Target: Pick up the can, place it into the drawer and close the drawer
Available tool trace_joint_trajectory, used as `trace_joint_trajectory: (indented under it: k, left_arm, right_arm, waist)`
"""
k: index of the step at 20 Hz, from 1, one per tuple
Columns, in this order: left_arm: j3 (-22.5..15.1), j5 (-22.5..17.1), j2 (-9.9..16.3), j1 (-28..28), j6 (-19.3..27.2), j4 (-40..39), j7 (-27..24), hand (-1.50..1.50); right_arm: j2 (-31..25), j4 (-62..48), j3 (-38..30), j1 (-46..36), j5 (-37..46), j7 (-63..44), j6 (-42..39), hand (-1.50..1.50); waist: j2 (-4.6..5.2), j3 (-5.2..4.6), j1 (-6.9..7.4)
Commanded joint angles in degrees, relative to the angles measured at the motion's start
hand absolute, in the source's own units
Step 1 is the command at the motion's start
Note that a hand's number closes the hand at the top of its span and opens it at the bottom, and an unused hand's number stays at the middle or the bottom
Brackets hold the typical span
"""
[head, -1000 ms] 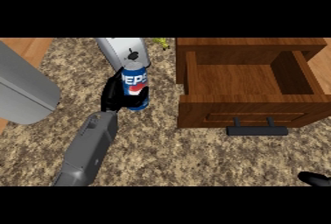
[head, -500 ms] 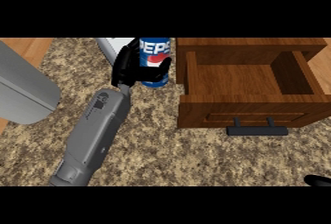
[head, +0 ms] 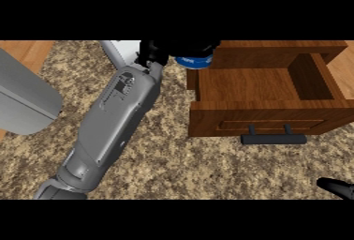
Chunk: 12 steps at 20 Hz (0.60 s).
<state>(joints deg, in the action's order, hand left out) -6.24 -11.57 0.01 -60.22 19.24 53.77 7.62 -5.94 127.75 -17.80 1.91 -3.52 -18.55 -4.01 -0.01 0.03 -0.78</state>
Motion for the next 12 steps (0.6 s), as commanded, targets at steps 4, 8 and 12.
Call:
trace_joint_trajectory:
  k: [4,8,12]
  left_arm:
    - [-0.2,-1.1,0.0,-11.8,2.5,-9.1,2.5,1.50]
    - [-3.5,-4.7,0.0,-17.2,6.0,-13.5,4.2,1.50]
    - [-3.1,-5.9,0.0,-23.3,6.2,-20.3,2.5,1.50]
  right_arm:
    - [1.6,4.5,1.8,2.5,0.8,-1.8,0.5,-1.50]
    - [0.0,5.0,1.9,1.1,-0.4,-3.3,-0.5,-1.50]
    - [-1.2,3.3,-0.8,0.7,-2.7,-2.5,-1.1,-1.50]
  waist:
    - [0.19,0.00,-0.85]
    - [0.27,0.01,-1.61]
    - [0.52,0.07,-2.57]
